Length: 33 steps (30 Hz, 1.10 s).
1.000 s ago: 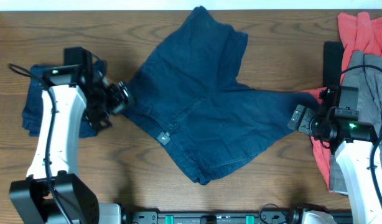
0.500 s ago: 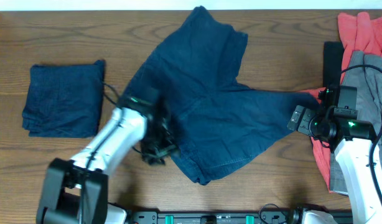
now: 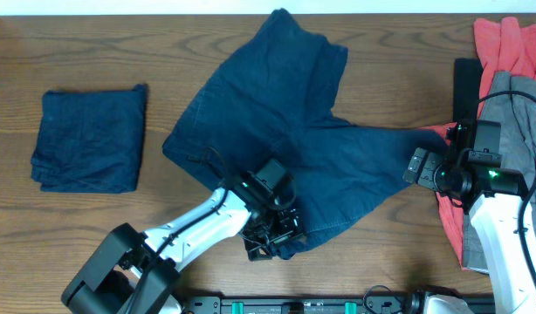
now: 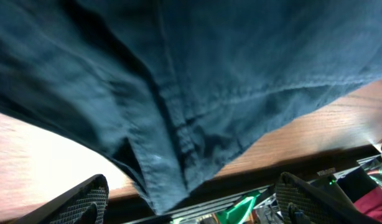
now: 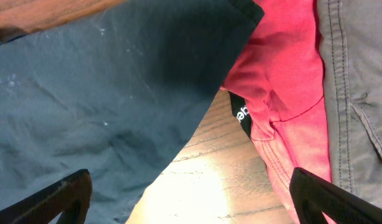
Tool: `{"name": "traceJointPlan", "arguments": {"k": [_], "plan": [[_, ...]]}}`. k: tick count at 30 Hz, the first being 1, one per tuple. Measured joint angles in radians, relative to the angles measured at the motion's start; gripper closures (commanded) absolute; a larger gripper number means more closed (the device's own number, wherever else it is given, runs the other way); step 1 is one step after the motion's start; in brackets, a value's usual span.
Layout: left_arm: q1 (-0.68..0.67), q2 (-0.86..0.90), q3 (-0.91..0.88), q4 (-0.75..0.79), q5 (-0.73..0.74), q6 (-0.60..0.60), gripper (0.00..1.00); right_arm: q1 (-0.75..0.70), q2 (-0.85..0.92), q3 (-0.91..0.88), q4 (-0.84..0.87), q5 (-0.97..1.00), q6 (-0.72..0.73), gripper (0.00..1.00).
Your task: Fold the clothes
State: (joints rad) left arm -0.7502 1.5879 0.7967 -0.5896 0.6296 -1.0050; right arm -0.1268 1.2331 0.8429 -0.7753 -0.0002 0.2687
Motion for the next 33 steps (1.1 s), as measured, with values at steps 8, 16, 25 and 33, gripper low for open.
{"name": "traceJointPlan", "arguments": {"k": [8, 16, 25, 33], "plan": [[-0.030, 0.014, -0.001, 0.011, -0.004, -0.132, 0.47, 0.000, 0.000, 0.000, -0.010, 0.000, 0.000, 0.01], [-0.030, 0.016, -0.006, 0.019, -0.013, -0.171, 0.94, 0.000, 0.000, 0.000, -0.011, 0.000, 0.000, 0.01], [0.126, 0.016, -0.023, -0.149, -0.079, -0.050, 0.94, 0.000, 0.000, 0.000, -0.014, 0.000, 0.000, 0.01], [0.652, 0.016, 0.016, -0.168, -0.142, 0.265, 0.94, 0.000, 0.000, 0.000, -0.037, -0.010, -0.003, 0.01]]}}
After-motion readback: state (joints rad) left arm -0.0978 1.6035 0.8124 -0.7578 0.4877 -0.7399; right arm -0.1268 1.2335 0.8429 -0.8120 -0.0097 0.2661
